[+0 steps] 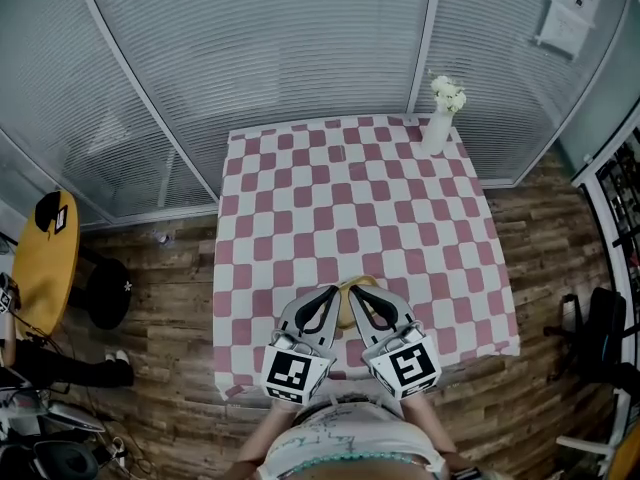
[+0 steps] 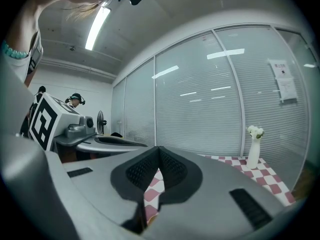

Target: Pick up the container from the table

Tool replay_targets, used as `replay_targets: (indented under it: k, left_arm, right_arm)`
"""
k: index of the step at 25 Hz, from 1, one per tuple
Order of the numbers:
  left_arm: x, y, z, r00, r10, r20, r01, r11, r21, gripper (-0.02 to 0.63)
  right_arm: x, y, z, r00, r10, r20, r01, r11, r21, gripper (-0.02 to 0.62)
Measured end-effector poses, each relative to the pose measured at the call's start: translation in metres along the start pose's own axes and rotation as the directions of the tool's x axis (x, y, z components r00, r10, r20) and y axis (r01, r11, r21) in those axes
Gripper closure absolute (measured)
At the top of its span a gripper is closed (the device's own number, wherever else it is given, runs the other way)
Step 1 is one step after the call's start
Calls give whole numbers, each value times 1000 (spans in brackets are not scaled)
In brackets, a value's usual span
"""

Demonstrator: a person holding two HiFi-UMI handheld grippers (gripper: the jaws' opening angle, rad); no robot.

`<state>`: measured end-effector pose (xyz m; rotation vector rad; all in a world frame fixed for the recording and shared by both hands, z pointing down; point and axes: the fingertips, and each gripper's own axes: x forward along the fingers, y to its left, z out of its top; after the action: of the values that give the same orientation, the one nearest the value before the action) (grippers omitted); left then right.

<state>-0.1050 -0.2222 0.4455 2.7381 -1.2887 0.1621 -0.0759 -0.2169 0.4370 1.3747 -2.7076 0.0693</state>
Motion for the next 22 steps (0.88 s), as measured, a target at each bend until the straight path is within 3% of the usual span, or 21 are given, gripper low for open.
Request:
replay_targets:
  k: [12,22]
  left_arm:
    - [19,-16,16,996,93,1,-92,996,-14,591]
    - [29,-22,13,990,142,-7,-142,990,2,591]
  right_arm:
    - [-11,-28,20,996,92,14,-92,996,-20,603]
    - [-17,-35,13,989,145,15,-145,989,-21,603]
